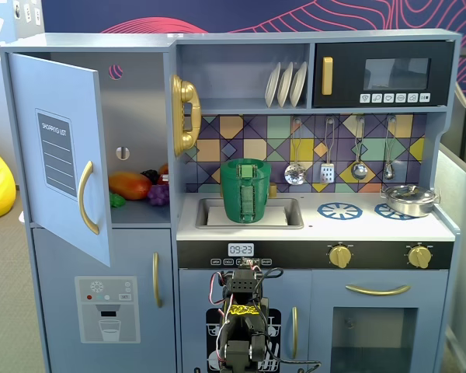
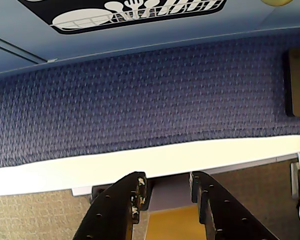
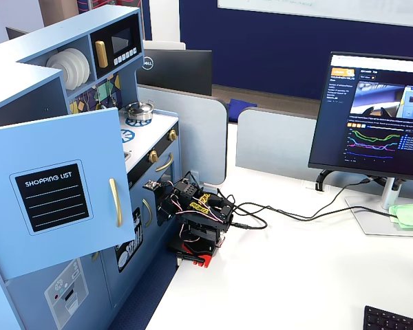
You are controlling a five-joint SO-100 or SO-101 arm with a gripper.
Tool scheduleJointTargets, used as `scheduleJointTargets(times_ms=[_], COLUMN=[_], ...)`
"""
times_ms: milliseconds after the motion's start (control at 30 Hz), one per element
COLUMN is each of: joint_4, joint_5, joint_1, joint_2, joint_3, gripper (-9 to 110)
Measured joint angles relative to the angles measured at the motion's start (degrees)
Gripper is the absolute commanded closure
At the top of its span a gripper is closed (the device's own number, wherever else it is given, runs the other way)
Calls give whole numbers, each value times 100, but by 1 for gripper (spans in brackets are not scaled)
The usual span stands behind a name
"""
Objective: Take off the lid from the green recipient and place it on the counter
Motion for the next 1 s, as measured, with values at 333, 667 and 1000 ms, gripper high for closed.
scheduleJointTargets(times_ms=[333, 667, 1000], joint_4=[-9, -18, -2250], joint_5=[132, -62, -255], joint_1=[-9, 141, 325], joint_2=[0, 0, -1063], joint_3=[0, 0, -2531], gripper=[101, 101, 101])
